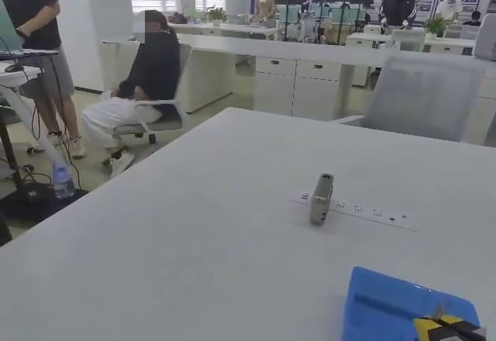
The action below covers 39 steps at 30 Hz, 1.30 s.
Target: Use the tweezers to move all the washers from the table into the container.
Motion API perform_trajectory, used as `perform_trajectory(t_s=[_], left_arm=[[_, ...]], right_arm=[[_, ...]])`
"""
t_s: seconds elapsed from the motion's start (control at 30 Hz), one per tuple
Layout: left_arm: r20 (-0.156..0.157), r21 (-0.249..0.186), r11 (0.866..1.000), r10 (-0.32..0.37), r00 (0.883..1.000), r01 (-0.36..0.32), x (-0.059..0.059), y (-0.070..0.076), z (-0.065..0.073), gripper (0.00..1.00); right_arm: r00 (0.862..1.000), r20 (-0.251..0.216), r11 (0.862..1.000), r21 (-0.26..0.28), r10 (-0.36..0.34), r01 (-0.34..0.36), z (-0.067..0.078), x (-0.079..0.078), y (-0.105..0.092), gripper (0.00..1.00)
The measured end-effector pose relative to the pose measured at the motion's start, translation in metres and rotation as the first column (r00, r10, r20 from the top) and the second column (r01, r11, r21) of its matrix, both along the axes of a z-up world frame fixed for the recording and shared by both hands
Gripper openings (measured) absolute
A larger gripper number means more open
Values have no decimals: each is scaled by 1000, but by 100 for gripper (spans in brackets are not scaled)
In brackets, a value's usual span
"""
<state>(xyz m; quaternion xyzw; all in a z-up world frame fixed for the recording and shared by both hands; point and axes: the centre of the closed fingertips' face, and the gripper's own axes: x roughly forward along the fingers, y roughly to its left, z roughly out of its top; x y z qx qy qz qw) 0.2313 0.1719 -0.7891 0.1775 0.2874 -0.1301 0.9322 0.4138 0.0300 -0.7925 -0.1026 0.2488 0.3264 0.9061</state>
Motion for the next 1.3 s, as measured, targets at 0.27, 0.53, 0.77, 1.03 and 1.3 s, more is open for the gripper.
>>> perform_trajectory(t_s=[0.27, 0.53, 0.77, 1.03, 1.3], left_arm=[[2, 2, 1000, 1, 1000, -1, 0, 0, 0, 94], [8, -4, 1000, 0, 1000, 0, 0, 0, 2, 95], [14, -6, 1000, -3, 1000, 3, 0, -1, 3, 95], [27, -13, 1000, -9, 1000, 9, 0, -2, 6, 95], [26, -9, 1000, -12, 1000, 13, 0, -3, 6, 95]], right_arm=[[1000, -7, 1000, 2, -2, 2, -1, 0, 1, 1], [1000, 9, 1000, 13, -16, 16, 10, -2, -4, 2], [999, 40, 999, 45, -23, 21, 33, -8, -10, 2], [996, 85, 996, 88, -32, 25, 60, -29, -21, 2], [997, 74, 995, 98, -28, 20, 53, -47, -27, 2]])
